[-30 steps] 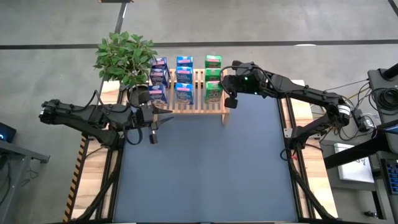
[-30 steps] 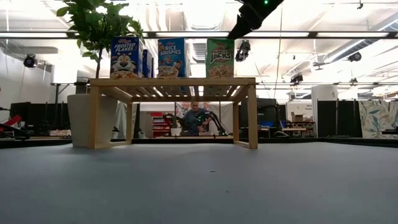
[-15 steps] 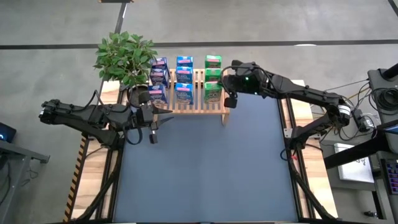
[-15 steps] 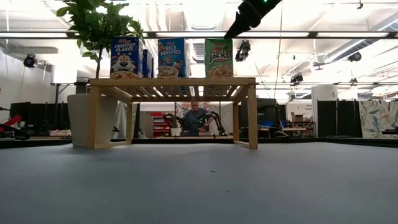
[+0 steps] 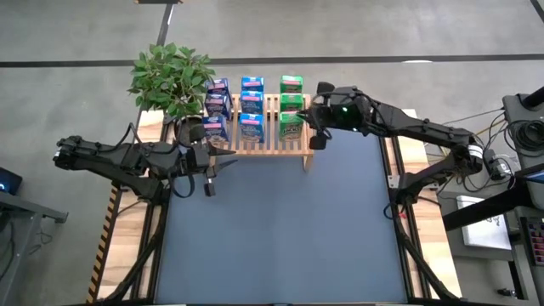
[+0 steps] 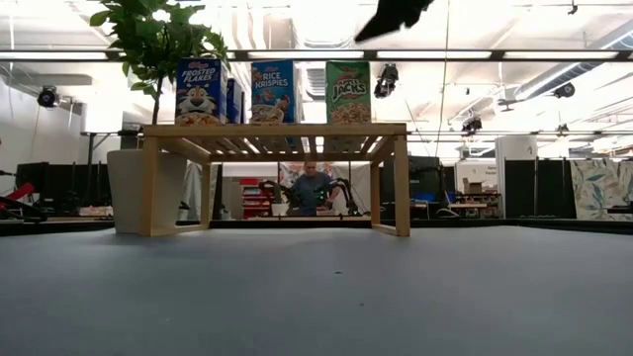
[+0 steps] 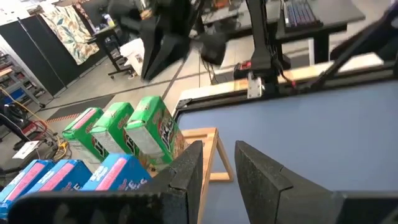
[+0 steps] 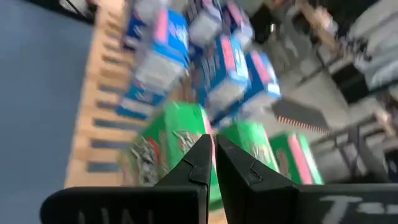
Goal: Stack cereal on shelf
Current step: Return to Home Position
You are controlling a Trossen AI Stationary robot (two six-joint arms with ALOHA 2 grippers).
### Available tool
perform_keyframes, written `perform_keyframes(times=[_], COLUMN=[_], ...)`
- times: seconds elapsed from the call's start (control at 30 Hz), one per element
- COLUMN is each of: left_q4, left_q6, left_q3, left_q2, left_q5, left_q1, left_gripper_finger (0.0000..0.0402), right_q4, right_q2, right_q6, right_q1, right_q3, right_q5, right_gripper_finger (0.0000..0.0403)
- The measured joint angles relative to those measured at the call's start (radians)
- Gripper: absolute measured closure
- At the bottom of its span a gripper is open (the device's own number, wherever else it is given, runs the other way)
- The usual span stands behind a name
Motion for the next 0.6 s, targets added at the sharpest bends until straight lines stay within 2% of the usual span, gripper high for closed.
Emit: perform_keyframes(times=[0.13,0.23,0.47,0.6], left_q4=[-0.077,-0.083,-0.060,-0.040], left_q6=[0.013,0.013,-0.003,0.006], left_q3=[-0.009,-0.050,-0.159,-0.225], left_q2=[-0.006,-0.032,-0.150,-0.236], left_q5=[0.001,0.014,0.235,0.273], left_q1=[-0.009,-0.013,-0.014,-0.014], left_gripper_finger=[0.0324,0.0324,0.0324,0.0324], right_q4=[0.011,0.047,0.136,0.208], right_q2=[-0.064,-0.137,-0.359,-0.479], right_q6=[-0.038,-0.023,0.069,0.128], right_q1=[0.068,0.105,0.169,0.195], right_q3=[-0.047,-0.130,-0.373,-0.513], right_q5=[-0.011,-0.025,-0.060,-0.109], right_gripper_finger=[0.0390,0.0391,0.0394,0.0394])
